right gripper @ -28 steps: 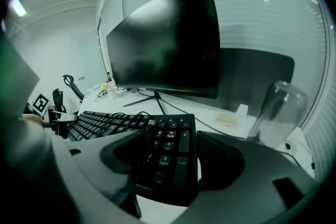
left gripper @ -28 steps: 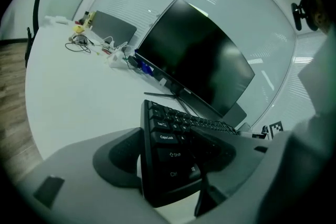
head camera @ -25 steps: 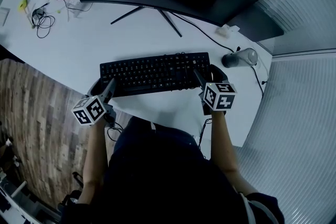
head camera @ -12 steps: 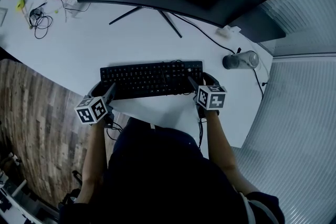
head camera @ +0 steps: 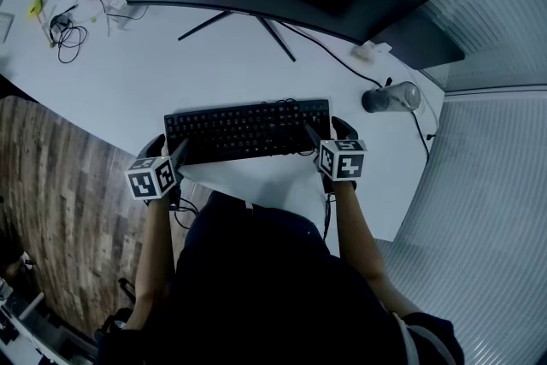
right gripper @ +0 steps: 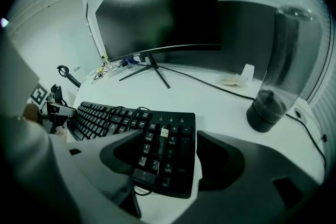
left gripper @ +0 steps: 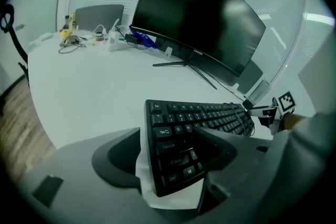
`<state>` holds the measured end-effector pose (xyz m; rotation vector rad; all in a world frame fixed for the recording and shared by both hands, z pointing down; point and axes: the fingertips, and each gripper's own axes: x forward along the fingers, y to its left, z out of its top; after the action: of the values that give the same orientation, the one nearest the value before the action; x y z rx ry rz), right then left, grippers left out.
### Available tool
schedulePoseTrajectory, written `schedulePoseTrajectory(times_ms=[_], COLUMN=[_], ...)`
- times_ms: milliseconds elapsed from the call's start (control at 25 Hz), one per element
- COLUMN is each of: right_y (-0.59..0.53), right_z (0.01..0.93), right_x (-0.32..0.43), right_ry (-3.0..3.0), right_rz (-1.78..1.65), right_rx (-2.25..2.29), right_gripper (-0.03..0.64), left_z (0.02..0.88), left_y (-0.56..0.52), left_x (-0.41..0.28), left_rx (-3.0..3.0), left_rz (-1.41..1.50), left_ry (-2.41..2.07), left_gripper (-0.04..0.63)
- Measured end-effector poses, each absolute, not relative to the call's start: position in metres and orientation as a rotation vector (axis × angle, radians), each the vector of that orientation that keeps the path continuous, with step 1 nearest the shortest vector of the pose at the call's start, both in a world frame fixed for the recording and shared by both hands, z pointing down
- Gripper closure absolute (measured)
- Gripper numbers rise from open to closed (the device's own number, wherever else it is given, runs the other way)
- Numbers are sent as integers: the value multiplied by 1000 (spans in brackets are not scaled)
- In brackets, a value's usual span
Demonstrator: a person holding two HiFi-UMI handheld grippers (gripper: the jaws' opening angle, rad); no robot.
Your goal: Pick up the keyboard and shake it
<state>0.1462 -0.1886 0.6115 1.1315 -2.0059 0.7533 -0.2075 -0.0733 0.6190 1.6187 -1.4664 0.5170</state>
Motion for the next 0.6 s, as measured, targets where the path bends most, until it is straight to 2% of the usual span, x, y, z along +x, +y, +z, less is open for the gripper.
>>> schedulePoseTrajectory(times_ms=[280,320,360,400,480,600], right_y=[-206,-209,-212,-216,-223,-237], right_z=[544,531,517,503,475,424], right_x=[128,124,119,114,103,86], right_ry=[-2159,-2198,-2238,-2276,-2343,-2441], right_rz=[592,568,541,512,446,317], right_rx=[1229,1239,1249,1258,1274,1301], right_gripper=[298,345,426,478,538,571], left_z=[541,526,510,494,463,415], left_y=[-104,-110,-117,-124,-136,-155], left_x=[-202,-196,-191,-185,-176,-169], left_rx=[1789,1829,1870,1909,1983,2073], left_rz=[535,517,495,471,423,352], left_ry=[-1659,-1679,-1699,-1721,-1765,-1842], left_gripper=[293,295,309,342,413,527])
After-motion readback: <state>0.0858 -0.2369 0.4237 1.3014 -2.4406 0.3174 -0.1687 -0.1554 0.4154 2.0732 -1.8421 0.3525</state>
